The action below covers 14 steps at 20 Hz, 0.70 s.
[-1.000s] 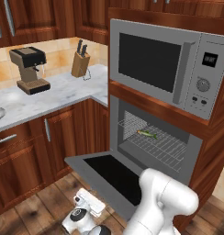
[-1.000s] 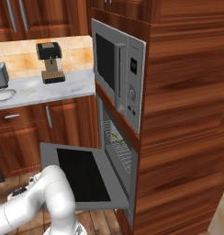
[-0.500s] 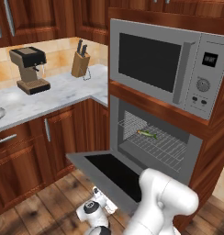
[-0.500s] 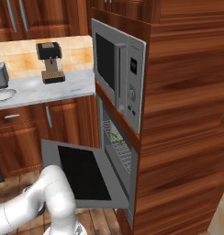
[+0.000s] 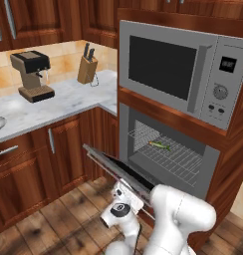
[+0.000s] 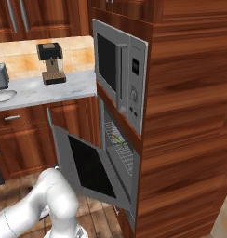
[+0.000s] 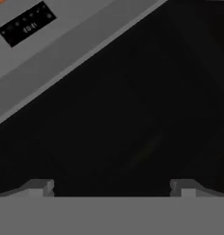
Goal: Place the fish on the top rack of the oven, and slide the tray back inside. Close the oven door.
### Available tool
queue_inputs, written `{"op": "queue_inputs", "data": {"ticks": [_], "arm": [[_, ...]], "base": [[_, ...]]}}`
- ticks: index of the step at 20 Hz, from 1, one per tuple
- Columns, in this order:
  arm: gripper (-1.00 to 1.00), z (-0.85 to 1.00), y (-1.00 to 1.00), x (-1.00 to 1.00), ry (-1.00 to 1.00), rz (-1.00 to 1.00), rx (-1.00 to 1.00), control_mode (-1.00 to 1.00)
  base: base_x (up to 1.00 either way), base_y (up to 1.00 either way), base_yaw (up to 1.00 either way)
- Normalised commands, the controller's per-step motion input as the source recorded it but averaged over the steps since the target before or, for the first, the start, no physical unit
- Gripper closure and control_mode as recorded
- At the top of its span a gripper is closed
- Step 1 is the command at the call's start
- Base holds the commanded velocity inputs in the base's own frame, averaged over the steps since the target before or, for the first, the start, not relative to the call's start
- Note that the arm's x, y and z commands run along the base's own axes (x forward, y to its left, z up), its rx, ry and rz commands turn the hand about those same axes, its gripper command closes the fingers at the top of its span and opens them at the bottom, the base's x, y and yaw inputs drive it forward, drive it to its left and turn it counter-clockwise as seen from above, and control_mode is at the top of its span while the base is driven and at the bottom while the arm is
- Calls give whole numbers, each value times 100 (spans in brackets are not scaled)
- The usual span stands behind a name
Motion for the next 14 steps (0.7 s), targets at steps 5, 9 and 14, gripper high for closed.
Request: {"op": "queue_inputs", "data": {"ticks": [5,9,14], "arm": [[-100,100,-85,86,-26,-5,11,-100],[-100,91,-99,85,-5,-10,25,-100],[-100,40,-100,87,0,-11,32,-100]], "base": [[0,0,0],[0,0,0],[0,0,0]]}}
